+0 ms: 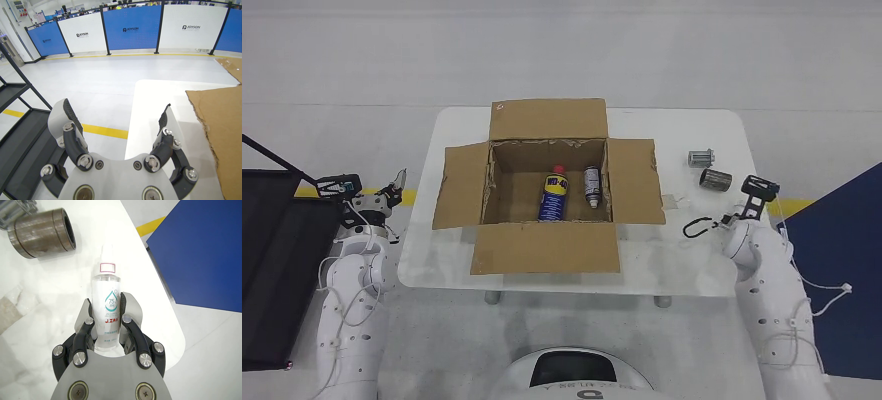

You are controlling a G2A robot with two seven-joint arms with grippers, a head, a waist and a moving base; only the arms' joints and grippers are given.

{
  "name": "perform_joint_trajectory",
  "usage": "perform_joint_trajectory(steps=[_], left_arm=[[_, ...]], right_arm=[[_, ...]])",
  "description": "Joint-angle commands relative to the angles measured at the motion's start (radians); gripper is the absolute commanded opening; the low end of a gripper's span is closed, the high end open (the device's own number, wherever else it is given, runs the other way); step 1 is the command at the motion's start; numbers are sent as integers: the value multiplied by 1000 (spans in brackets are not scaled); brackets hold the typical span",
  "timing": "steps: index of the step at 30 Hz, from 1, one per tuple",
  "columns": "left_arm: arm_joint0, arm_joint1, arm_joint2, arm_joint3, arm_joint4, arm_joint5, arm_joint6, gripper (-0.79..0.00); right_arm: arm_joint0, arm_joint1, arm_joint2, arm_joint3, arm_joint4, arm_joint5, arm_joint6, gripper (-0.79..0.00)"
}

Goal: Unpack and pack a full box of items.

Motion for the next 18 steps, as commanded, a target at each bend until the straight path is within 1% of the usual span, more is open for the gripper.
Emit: perform_joint_trajectory(steps=[1,3,5,8,10,12,14,16,18], left_arm=[[0,0,0,0,0,0,0,0],[0,0,0,0,0,0,0,0],[0,0,0,0,0,0,0,0],[0,0,0,0,0,0,0,0],[0,0,0,0,0,0,0,0],[0,0,0,0,0,0,0,0],[0,0,0,0,0,0,0,0],[0,0,0,0,0,0,0,0],[0,0,0,0,0,0,0,0]], right_arm=[[-21,-3,29,-53,55,8,-31,-785],[-42,-8,65,-128,165,5,-81,-785],[-82,-15,102,-222,296,-39,-159,-785],[-172,-24,134,-372,472,-172,-278,-785],[-224,-26,129,-449,529,-268,-324,-785],[-251,-26,95,-511,518,-350,-343,-785],[-250,-23,35,-545,465,-406,-327,-785],[-219,-22,-47,-559,387,-430,-297,-785],[-165,-23,-144,-555,313,-452,-255,-785]])
